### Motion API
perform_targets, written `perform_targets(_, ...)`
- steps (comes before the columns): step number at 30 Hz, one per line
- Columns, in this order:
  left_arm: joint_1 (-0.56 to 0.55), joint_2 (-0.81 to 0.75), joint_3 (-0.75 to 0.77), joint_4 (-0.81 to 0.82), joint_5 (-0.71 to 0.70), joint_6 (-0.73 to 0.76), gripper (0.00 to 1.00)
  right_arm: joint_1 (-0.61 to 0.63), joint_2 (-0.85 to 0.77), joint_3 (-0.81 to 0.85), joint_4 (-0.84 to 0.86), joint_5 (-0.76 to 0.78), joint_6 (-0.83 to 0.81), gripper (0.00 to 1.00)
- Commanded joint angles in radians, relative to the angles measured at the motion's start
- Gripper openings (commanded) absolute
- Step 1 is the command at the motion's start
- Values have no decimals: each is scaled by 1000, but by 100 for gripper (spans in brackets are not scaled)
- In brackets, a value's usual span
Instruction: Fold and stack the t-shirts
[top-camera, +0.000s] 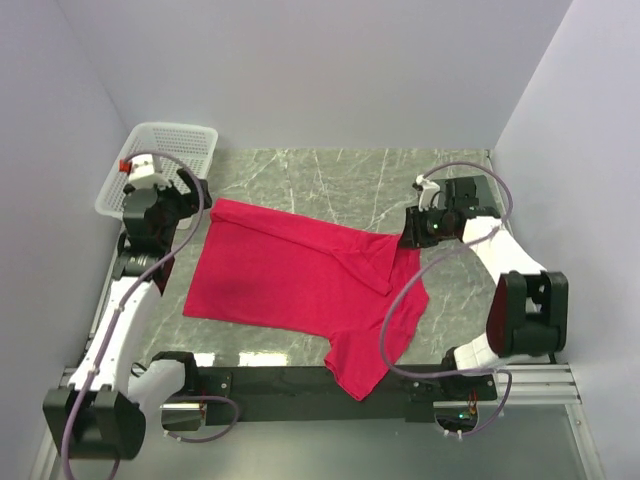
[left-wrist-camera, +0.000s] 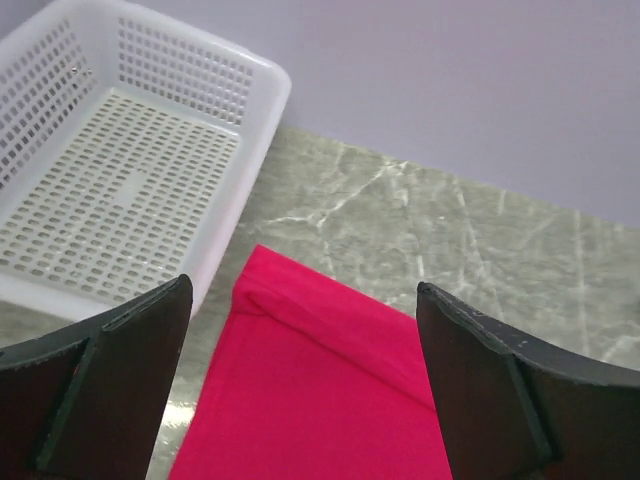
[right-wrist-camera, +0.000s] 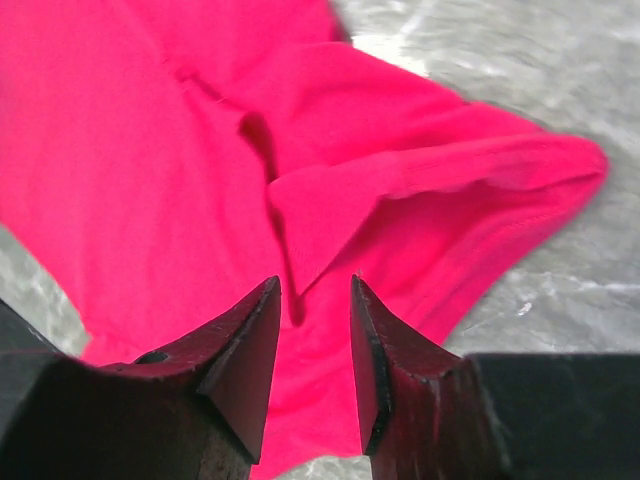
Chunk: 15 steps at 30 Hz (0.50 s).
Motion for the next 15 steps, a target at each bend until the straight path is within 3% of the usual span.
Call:
perform_targets(1,4,-64,-63,-23,62,-95,99,-23,84,78,28,26,120,42)
perform_targets(10,4,-119,-159,-48,234,-204,96,-21,228,154,29,12,185,41)
perform_targets(15,4,-127,-172,-51,238,-212,96,-21,282,191,35,-9,238,39)
